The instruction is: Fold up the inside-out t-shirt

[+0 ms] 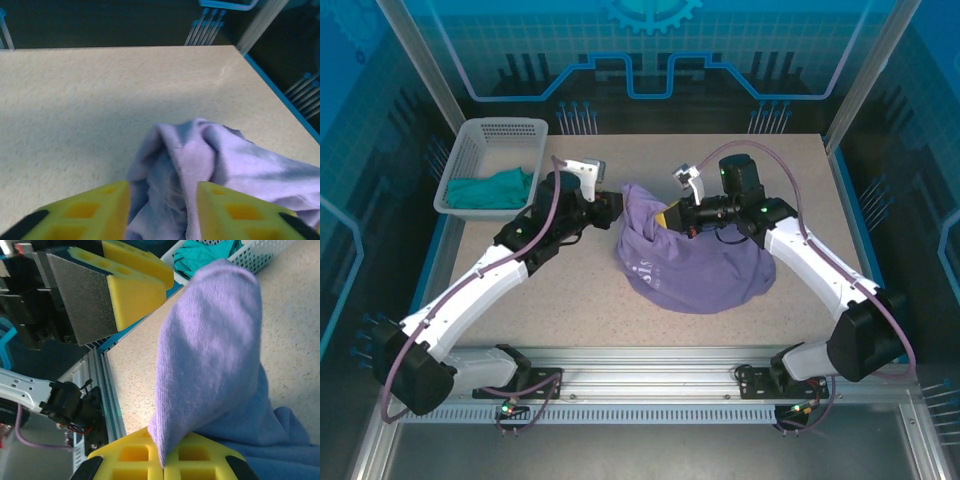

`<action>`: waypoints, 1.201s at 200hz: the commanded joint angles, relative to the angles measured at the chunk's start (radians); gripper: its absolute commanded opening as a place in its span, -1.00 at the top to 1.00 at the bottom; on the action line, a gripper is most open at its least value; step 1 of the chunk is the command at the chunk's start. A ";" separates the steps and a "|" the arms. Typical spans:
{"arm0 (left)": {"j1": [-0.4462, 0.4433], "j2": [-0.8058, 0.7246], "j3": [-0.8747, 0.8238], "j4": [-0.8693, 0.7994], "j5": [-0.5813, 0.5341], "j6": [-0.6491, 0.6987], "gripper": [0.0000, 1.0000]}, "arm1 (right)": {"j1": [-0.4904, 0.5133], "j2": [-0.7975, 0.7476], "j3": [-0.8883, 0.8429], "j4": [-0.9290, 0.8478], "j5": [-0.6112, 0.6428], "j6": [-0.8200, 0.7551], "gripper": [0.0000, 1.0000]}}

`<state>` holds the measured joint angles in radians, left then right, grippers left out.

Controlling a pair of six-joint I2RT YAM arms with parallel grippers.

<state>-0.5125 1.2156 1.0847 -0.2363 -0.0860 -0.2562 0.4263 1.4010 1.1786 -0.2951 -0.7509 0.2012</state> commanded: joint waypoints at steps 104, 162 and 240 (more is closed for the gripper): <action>-0.059 -0.133 -0.215 0.192 0.350 -0.081 -0.24 | -0.010 0.037 0.018 0.020 -0.002 0.117 0.99; -0.061 -0.111 -0.223 0.258 0.440 -0.026 -0.16 | -0.012 0.058 0.052 -0.016 -0.013 0.107 0.97; -0.062 0.042 -0.170 0.272 0.489 0.008 0.00 | -0.013 0.055 0.062 -0.038 -0.047 0.120 0.93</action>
<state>-0.5678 1.2057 0.8688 0.0101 0.3569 -0.2802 0.4244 1.4597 1.2049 -0.3065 -0.7601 0.3214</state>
